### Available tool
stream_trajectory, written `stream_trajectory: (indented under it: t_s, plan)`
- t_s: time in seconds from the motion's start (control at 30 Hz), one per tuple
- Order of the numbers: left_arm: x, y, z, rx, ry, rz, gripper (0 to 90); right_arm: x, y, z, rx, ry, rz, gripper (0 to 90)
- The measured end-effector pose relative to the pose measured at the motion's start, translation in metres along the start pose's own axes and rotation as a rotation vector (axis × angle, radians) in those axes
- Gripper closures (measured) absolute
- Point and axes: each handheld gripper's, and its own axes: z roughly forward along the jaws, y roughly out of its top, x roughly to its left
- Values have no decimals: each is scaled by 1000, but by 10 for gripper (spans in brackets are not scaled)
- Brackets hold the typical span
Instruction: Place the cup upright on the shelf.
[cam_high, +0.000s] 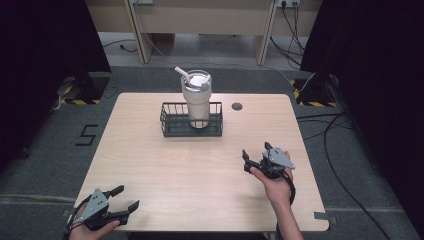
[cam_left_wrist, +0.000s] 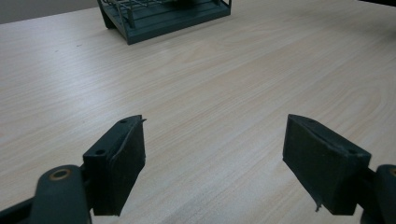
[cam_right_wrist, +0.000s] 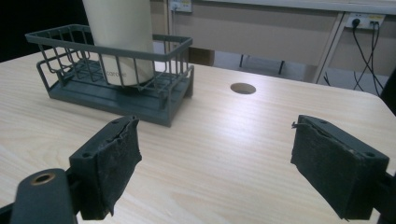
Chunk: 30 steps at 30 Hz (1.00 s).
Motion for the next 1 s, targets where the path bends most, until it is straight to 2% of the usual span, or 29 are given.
stream_trajectory:
  t_s: [0.43,0.67,0.87,1.0]
  plan:
    - [0,0,0,2,2,0,204,-14,-22,-20,12,-33,33,154]
    - [-1,0,0,4,1,4,204,-20,-34,-28,6,-52,31,154]
    - [-1,1,0,-1,-8,8,205,-21,-40,-32,-12,-47,48,154]
    - [-2,2,1,-4,-13,12,205,-17,-44,-34,10,-25,48,163]
